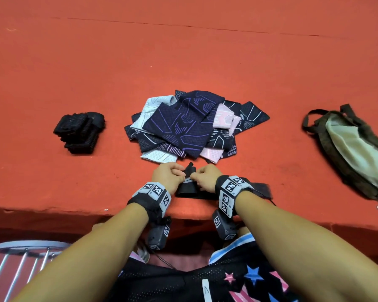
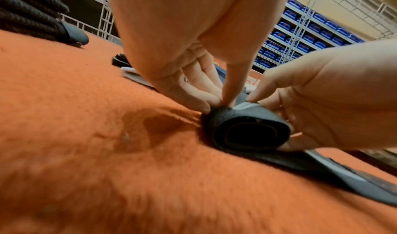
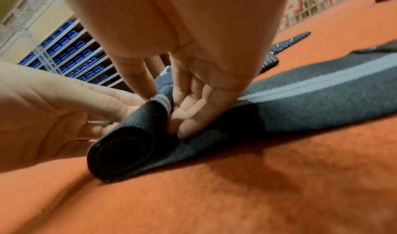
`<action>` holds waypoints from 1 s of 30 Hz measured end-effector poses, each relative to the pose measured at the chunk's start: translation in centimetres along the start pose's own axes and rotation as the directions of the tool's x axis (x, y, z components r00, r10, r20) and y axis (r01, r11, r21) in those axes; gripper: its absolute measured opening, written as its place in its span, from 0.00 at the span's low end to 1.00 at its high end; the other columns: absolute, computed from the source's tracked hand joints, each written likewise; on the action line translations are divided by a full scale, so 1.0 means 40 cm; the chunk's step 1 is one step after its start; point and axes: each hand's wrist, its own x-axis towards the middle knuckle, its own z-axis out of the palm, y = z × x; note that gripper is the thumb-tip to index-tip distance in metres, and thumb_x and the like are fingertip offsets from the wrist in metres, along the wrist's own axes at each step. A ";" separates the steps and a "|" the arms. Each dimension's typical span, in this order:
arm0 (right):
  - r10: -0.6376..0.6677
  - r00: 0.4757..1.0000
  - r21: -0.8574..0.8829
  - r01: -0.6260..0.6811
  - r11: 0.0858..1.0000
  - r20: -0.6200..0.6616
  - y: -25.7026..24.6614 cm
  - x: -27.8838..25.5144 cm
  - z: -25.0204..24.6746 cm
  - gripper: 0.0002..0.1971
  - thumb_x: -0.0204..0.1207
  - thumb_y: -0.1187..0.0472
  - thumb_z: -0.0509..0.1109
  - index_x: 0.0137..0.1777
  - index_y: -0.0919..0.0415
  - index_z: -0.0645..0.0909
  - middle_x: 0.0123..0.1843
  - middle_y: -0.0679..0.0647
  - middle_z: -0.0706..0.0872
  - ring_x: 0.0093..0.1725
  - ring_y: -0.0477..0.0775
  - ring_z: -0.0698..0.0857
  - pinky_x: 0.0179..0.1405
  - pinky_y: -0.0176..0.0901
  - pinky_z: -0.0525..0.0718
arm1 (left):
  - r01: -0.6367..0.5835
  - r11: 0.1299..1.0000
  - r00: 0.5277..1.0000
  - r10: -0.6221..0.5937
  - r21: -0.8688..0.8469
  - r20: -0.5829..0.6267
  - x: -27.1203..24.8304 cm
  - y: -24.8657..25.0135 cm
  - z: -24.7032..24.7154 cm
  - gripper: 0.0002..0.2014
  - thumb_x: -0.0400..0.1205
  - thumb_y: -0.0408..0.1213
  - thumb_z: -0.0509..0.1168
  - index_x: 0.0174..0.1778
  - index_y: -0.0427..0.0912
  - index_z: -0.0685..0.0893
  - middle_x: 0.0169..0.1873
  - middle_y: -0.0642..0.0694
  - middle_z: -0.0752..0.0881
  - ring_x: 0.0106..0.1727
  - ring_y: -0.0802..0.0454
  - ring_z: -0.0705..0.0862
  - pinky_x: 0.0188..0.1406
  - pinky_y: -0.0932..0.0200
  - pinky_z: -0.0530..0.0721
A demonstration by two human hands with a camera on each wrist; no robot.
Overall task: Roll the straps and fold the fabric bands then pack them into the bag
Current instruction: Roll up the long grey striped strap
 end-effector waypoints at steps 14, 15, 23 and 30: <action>-0.016 0.974 -0.099 -0.006 0.995 -0.226 0.066 -0.024 0.001 0.08 0.73 0.53 0.79 0.39 0.51 0.82 0.39 0.49 0.89 0.45 0.54 0.89 0.51 0.47 0.86 | 0.136 0.975 0.986 -0.117 0.175 -0.115 -0.022 0.005 0.003 0.16 0.67 0.55 0.82 0.40 0.49 0.87 0.40 0.54 0.89 0.44 0.52 0.87 0.46 0.60 0.81; -0.025 0.974 -0.119 -0.002 0.993 -0.227 0.061 -0.027 -0.001 0.08 0.73 0.53 0.78 0.39 0.51 0.82 0.39 0.48 0.89 0.44 0.54 0.88 0.50 0.46 0.86 | 0.134 0.978 0.988 -0.120 0.159 -0.098 -0.021 0.005 0.004 0.15 0.68 0.54 0.81 0.39 0.50 0.86 0.40 0.54 0.89 0.43 0.51 0.88 0.48 0.58 0.84; -0.016 0.988 -0.042 0.010 0.999 -0.153 0.027 -0.044 0.003 0.09 0.72 0.59 0.77 0.31 0.51 0.86 0.35 0.46 0.90 0.44 0.52 0.91 0.50 0.43 0.88 | 0.094 0.996 0.991 -0.094 0.001 -0.092 -0.014 0.010 -0.004 0.11 0.69 0.44 0.82 0.41 0.49 0.87 0.33 0.53 0.90 0.39 0.49 0.89 0.48 0.53 0.88; 0.053 0.997 0.192 -0.043 0.980 -0.049 -0.018 -0.043 0.008 0.34 0.62 0.29 0.59 0.38 0.61 0.87 0.42 0.61 0.92 0.46 0.66 0.90 0.57 0.56 0.84 | 0.034 0.992 0.998 -0.041 -0.117 -0.055 -0.027 0.024 -0.004 0.03 0.74 0.43 0.78 0.38 0.50 0.91 0.33 0.48 0.92 0.37 0.49 0.92 0.42 0.53 0.89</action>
